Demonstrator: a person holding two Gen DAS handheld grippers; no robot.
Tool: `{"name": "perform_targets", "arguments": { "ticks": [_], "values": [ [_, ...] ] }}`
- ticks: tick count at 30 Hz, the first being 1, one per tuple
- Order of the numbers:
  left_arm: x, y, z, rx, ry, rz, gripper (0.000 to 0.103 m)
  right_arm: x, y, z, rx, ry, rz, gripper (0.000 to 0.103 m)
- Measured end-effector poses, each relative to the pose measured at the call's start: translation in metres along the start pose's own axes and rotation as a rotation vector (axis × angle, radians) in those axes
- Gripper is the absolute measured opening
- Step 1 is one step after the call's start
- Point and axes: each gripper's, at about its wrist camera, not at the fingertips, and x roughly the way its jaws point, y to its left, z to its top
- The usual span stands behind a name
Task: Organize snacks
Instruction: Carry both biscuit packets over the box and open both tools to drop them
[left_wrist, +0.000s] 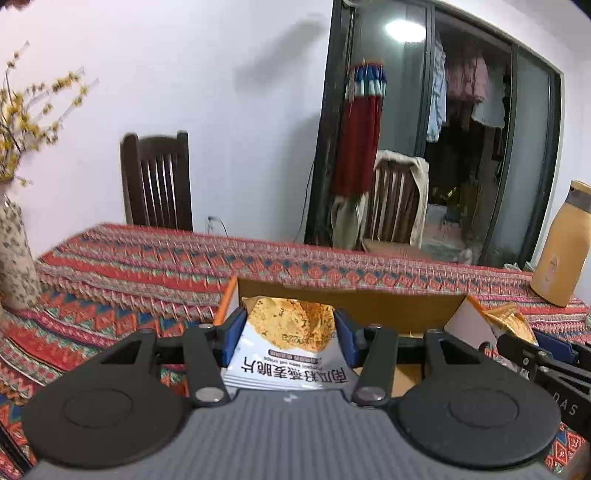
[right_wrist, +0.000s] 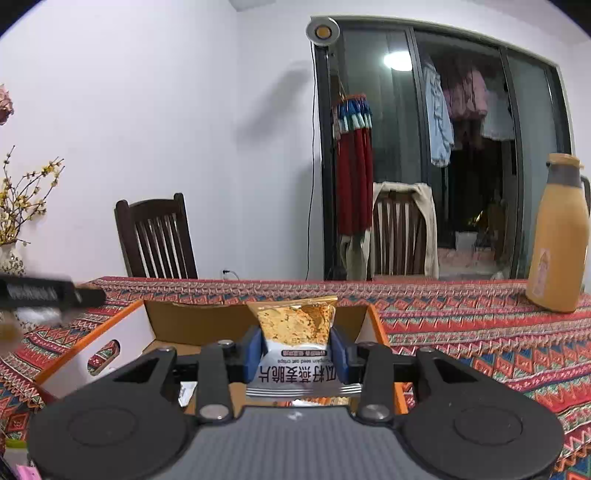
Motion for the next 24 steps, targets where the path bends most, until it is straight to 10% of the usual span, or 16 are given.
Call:
{"name": "perform_targets", "arguments": {
  "ticks": [14,16,18,24],
  "values": [
    [0.002,0.001,-0.007,0.002,-0.003,-0.021,0.056,0.008,0.003,-0.014,-0.001,0.042,-0.007,0.041],
    [-0.002,0.002,-0.008,-0.006,-0.02,-0.022,0.077,0.007,0.003,-0.014,0.011,0.047,0.001,0.054],
    [-0.009,0.002,-0.008,-0.008,-0.059,-0.001,0.095,0.005,0.002,-0.014,0.02,0.048,0.004,0.091],
    [-0.021,0.004,-0.004,-0.031,-0.087,0.01,0.103,-0.006,0.0,-0.011,0.036,0.01,-0.031,0.103]
  ]
}}
